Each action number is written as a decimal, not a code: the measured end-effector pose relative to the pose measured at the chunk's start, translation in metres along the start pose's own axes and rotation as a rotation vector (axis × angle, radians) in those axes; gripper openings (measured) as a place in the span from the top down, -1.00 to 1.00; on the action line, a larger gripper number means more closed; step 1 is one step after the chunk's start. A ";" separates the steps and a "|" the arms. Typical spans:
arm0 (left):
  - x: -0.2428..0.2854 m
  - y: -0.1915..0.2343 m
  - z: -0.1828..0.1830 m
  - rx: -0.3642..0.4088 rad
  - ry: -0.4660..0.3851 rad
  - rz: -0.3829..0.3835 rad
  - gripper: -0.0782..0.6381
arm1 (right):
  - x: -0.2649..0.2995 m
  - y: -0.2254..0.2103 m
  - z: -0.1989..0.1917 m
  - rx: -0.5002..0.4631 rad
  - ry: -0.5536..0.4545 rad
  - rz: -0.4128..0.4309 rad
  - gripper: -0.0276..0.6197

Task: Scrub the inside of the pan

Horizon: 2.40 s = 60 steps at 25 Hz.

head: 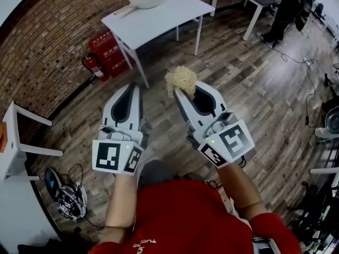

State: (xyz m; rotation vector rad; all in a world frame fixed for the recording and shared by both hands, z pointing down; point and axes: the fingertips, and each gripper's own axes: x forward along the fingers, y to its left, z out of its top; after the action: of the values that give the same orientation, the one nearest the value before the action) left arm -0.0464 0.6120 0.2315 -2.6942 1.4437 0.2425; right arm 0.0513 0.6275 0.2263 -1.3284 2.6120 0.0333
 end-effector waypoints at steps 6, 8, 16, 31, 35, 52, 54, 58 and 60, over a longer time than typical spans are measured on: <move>0.036 0.019 -0.002 0.020 -0.002 0.010 0.72 | 0.021 -0.045 -0.004 0.026 -0.002 -0.029 0.64; 0.051 0.031 -0.008 0.021 -0.002 0.012 0.72 | 0.035 -0.058 -0.008 0.031 -0.005 -0.035 0.64; 0.141 0.106 -0.028 0.016 -0.020 0.007 0.72 | 0.124 -0.118 -0.022 -0.009 0.010 -0.058 0.64; 0.324 0.269 -0.061 -0.003 -0.014 -0.029 0.72 | 0.332 -0.231 -0.064 -0.027 0.073 -0.093 0.64; 0.355 0.290 -0.070 -0.010 -0.006 -0.021 0.72 | 0.362 -0.256 -0.070 -0.034 0.087 -0.087 0.64; 0.575 0.378 -0.107 0.042 -0.003 0.141 0.72 | 0.527 -0.454 -0.090 -0.061 0.089 0.054 0.64; 0.598 0.382 -0.108 0.051 -0.011 0.147 0.72 | 0.544 -0.473 -0.090 -0.067 0.093 0.071 0.64; 0.629 0.396 -0.110 0.083 -0.020 0.173 0.72 | 0.578 -0.500 -0.093 -0.069 0.098 0.107 0.64; 0.644 0.407 -0.114 0.092 -0.015 0.181 0.72 | 0.596 -0.507 -0.095 -0.076 0.105 0.123 0.64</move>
State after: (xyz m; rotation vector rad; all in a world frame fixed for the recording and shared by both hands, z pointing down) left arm -0.0229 -0.1581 0.2351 -2.4875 1.6527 0.2003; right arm 0.1003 -0.1596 0.2403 -1.2224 2.8048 0.0853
